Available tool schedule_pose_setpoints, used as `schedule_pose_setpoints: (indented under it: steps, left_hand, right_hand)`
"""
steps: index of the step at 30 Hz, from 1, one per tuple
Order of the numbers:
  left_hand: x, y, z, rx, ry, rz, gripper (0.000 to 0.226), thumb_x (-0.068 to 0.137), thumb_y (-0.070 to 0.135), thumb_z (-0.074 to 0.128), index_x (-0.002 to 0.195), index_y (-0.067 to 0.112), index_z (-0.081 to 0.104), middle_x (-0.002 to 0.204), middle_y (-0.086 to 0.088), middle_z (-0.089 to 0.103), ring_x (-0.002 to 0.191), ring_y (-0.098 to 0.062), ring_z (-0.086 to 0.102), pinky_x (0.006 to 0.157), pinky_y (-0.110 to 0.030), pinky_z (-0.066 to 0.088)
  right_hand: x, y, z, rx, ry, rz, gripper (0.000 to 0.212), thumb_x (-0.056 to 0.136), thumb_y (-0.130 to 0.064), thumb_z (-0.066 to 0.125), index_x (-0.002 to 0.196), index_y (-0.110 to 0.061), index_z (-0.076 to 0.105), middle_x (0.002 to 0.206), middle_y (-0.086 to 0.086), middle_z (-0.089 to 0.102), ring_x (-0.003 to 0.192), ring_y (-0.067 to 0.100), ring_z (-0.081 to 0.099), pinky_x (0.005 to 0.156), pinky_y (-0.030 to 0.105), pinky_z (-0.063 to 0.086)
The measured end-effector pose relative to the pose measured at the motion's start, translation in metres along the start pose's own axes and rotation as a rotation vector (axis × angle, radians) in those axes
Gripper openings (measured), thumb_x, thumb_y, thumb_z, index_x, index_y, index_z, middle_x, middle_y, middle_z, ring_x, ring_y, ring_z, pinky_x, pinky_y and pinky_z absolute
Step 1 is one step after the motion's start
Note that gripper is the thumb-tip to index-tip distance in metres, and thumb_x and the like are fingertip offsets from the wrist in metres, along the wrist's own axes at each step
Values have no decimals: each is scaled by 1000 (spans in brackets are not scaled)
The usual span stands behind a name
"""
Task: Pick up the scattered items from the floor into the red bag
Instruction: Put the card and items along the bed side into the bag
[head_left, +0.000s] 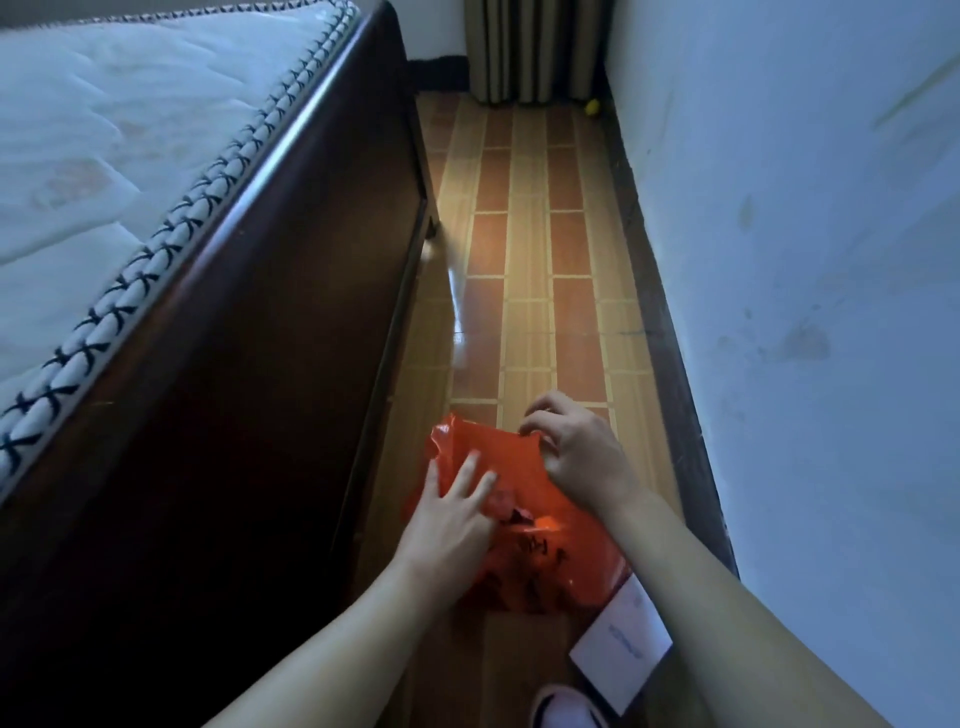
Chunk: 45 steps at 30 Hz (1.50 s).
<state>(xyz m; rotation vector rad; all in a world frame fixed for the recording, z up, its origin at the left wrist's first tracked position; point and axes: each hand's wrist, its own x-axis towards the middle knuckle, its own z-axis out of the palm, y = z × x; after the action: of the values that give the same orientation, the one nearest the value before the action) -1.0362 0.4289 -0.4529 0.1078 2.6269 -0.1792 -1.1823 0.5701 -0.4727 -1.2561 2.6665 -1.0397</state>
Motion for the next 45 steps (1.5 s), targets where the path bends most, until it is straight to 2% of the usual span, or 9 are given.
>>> schedule_pose_setpoints:
  steps: [8, 14, 17, 20, 24, 26, 34, 40, 45]
  left_hand:
    - [11, -13, 2, -63, -163, -188, 35, 102, 35, 52, 129, 19, 65, 143, -5, 61, 140, -28, 51, 122, -71, 7]
    - [36, -13, 5, -279, -330, -222, 52, 102, 45, 52, 151, 27, 48, 156, -5, 48, 144, -34, 44, 114, -67, 33]
    - [46, -23, -17, -378, -272, -268, 47, 104, 39, 51, 147, 20, 54, 146, -9, 57, 133, -34, 55, 110, -59, 44]
    - [40, -30, -35, -225, -47, -298, 31, 103, 31, 50, 129, 21, 64, 131, -4, 65, 124, -30, 61, 108, -59, 43]
    - [42, -30, -16, -240, 456, -148, 24, 98, 26, 62, 121, 27, 70, 129, 2, 68, 128, -25, 57, 114, -58, 37]
    - [47, -28, -5, -260, 556, -64, 27, 97, 26, 65, 124, 26, 70, 139, -2, 63, 137, -27, 51, 115, -60, 36]
    - [80, -23, 49, -214, 192, -70, 54, 100, 30, 62, 152, 26, 46, 173, -11, 13, 161, -36, -1, 123, -69, 9]
    - [86, -35, 75, -49, 74, -118, 72, 100, 33, 64, 162, 22, 30, 174, -15, -1, 161, -38, -3, 123, -68, 9]
    - [77, -50, 83, -147, 35, -223, 70, 99, 25, 65, 160, 21, 31, 174, -14, 2, 161, -39, 0, 124, -69, 10]
  right_hand:
    - [-41, 11, 21, -63, 243, 31, 31, 75, 20, 61, 93, -4, 67, 114, 11, 57, 103, 26, 59, 80, 41, 57]
    - [-54, -25, 29, -81, 186, -7, 20, 85, -20, 79, 104, -18, 73, 128, 4, 60, 125, 25, 53, 104, 42, 43]
    - [-61, -30, 42, -187, 96, 16, 19, 79, -29, 83, 95, -24, 75, 127, -1, 65, 129, 25, 53, 108, 52, 41]
    - [-73, -19, 59, -280, -30, 144, 47, 70, -32, 90, 114, -27, 74, 135, 3, 65, 136, 29, 52, 115, 64, 37]
    - [-85, -16, 76, -288, -156, 141, 80, 82, -22, 81, 154, -24, 47, 164, 7, 39, 156, 30, 27, 123, 61, 22]
    - [-86, -16, 79, -281, -180, 141, 82, 88, -22, 76, 160, -26, 37, 171, 5, 24, 161, 27, 10, 127, 59, 14]
    - [-100, -5, 88, -394, -330, 114, 59, 94, -36, 68, 151, -28, 52, 170, 1, 29, 161, 28, 10, 125, 63, 11]
    - [-115, 21, 93, -503, -439, 63, 59, 86, -43, 78, 141, -31, 62, 160, 4, 47, 156, 31, 25, 119, 67, 26]
    - [-117, 42, 85, -531, -463, 232, 55, 101, -47, 51, 152, -26, 48, 158, 1, 48, 160, 30, 18, 125, 63, 15]
